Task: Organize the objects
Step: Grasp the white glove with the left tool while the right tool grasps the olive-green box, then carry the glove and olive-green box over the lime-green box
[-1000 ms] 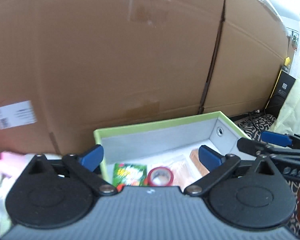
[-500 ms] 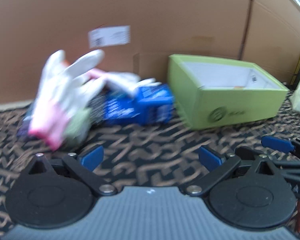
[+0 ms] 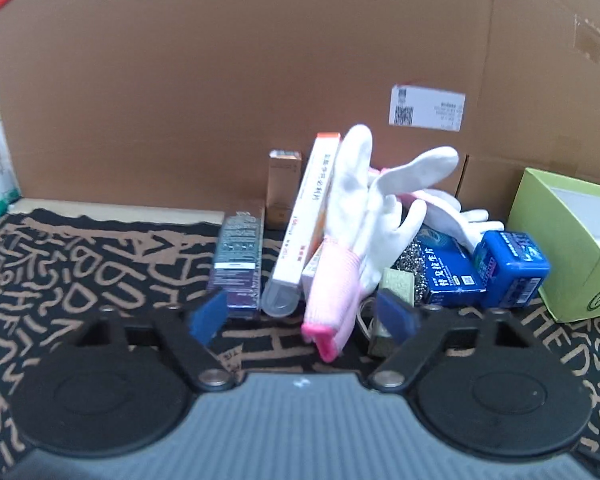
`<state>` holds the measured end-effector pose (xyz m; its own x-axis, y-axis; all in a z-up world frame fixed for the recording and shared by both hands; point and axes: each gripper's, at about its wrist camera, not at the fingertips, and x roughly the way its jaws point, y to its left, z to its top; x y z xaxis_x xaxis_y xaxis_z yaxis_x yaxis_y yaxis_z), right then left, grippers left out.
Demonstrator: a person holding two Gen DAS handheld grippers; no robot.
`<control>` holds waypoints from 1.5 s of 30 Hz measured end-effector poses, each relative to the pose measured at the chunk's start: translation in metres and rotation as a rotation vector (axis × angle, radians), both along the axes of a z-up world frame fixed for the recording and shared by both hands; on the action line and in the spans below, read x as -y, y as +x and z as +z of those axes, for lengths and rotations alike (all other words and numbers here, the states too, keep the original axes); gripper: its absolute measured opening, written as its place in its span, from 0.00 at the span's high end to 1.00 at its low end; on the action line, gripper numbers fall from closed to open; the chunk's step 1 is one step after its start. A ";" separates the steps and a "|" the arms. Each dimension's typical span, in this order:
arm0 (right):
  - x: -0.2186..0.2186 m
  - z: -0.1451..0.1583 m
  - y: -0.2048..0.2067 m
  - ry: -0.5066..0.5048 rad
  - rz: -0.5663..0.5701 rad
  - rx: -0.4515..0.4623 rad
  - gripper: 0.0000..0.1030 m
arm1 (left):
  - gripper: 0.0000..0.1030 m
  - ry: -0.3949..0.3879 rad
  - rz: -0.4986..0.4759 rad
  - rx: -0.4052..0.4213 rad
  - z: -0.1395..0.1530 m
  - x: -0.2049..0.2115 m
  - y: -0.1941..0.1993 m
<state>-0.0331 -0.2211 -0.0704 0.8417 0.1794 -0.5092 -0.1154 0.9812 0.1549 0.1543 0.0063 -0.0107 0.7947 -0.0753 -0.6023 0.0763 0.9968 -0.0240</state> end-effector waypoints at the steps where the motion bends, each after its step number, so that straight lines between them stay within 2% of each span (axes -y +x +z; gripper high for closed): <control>1: -0.002 0.000 0.001 0.002 -0.001 -0.006 0.24 | 0.66 -0.004 -0.011 -0.019 -0.003 0.000 0.005; 3: -0.007 -0.001 0.003 0.005 0.003 -0.016 0.25 | 0.93 -0.051 -0.051 -0.064 -0.008 -0.002 0.009; 9: -0.028 -0.001 0.017 -0.016 0.049 -0.038 0.37 | 0.93 -0.100 -0.137 -0.045 -0.002 -0.011 -0.035; 12: -0.040 -0.002 0.030 -0.026 0.074 -0.046 0.38 | 0.93 -0.083 -0.169 -0.043 -0.001 -0.022 -0.067; 14: -0.048 -0.003 0.040 -0.025 0.089 -0.044 0.39 | 0.93 -0.076 -0.179 -0.069 -0.006 -0.032 -0.082; 17: -0.061 -0.004 0.058 -0.022 0.100 -0.039 0.40 | 0.93 -0.057 -0.156 -0.098 -0.013 -0.046 -0.099; 23: -0.084 0.003 0.099 0.012 0.098 -0.027 0.41 | 0.87 -0.056 -0.134 -0.093 -0.016 -0.061 -0.107; 24: -0.089 0.004 0.105 0.016 0.096 -0.025 0.41 | 0.84 -0.049 -0.135 -0.088 -0.016 -0.061 -0.106; 25: -0.094 0.005 0.111 0.020 0.095 -0.024 0.42 | 0.79 -0.042 -0.134 -0.082 -0.016 -0.060 -0.107; 27: -0.101 0.006 0.119 0.035 0.096 -0.017 0.43 | 0.58 -0.037 -0.136 -0.068 -0.016 -0.059 -0.108; 28: -0.104 0.006 0.123 0.039 0.094 -0.014 0.45 | 0.51 -0.039 -0.136 -0.061 -0.016 -0.058 -0.107; 29: -0.107 0.005 0.126 0.038 0.089 -0.010 0.49 | 0.50 -0.040 -0.138 -0.054 -0.015 -0.058 -0.107; 30: -0.109 0.005 0.128 0.029 0.081 -0.005 0.65 | 0.49 -0.038 -0.137 -0.049 -0.015 -0.058 -0.106; 33: -0.105 0.004 0.126 0.019 0.060 -0.004 0.72 | 0.46 -0.044 -0.133 -0.035 -0.012 -0.058 -0.101; 38: -0.076 0.006 0.085 -0.007 0.078 -0.016 0.74 | 0.46 -0.068 -0.138 -0.028 -0.011 -0.055 -0.084; 39: -0.068 0.005 0.073 -0.019 0.075 -0.023 0.74 | 0.47 -0.064 -0.141 -0.031 -0.012 -0.052 -0.079; 40: -0.061 0.003 0.062 -0.030 0.072 -0.031 0.74 | 0.52 -0.060 -0.148 -0.039 -0.015 -0.049 -0.075; 41: -0.054 0.002 0.050 -0.038 0.058 -0.043 0.74 | 0.62 -0.061 -0.160 -0.062 -0.019 -0.046 -0.071; 42: -0.047 0.001 0.040 -0.046 0.044 -0.049 0.74 | 0.85 -0.075 -0.184 -0.093 -0.022 -0.042 -0.068; 43: -0.043 0.000 0.032 -0.054 0.031 -0.051 0.74 | 0.89 -0.095 -0.215 -0.116 -0.025 -0.038 -0.067; 45: -0.032 0.001 0.014 -0.073 0.012 -0.049 0.74 | 0.89 -0.109 -0.293 -0.130 -0.025 -0.028 -0.075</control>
